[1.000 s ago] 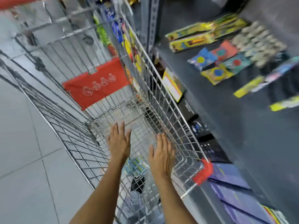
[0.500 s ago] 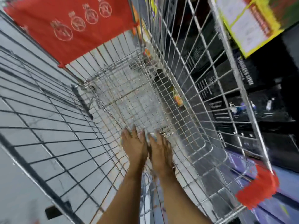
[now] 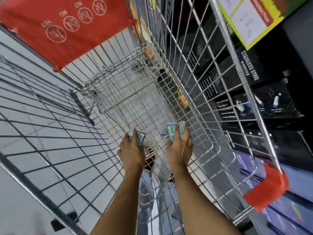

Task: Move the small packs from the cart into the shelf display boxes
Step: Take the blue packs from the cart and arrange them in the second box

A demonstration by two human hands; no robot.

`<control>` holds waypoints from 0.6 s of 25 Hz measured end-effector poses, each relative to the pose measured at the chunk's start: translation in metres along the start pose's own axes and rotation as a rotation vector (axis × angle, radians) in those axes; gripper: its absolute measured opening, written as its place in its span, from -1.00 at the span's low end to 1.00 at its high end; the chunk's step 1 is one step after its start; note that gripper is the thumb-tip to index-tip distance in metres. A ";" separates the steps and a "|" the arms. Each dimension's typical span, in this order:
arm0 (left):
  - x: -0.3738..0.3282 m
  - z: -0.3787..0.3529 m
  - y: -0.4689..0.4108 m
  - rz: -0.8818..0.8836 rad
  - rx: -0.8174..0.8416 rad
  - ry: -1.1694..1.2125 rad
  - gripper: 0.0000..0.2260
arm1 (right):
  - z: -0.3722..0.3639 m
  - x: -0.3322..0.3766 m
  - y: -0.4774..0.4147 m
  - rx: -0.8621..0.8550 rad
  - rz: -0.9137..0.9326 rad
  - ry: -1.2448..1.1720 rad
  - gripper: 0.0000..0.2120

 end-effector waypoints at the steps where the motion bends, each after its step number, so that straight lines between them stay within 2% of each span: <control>1: -0.002 0.005 -0.001 0.000 -0.026 0.017 -0.35 | 0.000 0.000 -0.001 0.003 0.003 0.011 -0.33; 5: -0.022 0.019 -0.010 -0.023 -0.099 0.217 -0.37 | 0.004 0.000 -0.002 0.002 0.013 0.008 -0.34; 10: -0.050 0.038 -0.008 -0.116 -0.139 0.251 -0.36 | 0.036 0.003 -0.002 -0.069 -0.020 -0.045 -0.36; 15: -0.073 0.098 0.009 -0.191 -0.242 0.292 -0.37 | 0.105 0.035 0.009 -0.145 0.121 -0.065 -0.37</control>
Point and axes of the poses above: each hand's wrist, its own y-axis away from the middle knuckle, its own z-axis out of the back of the hand, x = y × z, the point moved 8 cm from there along -y, towards the middle knuckle
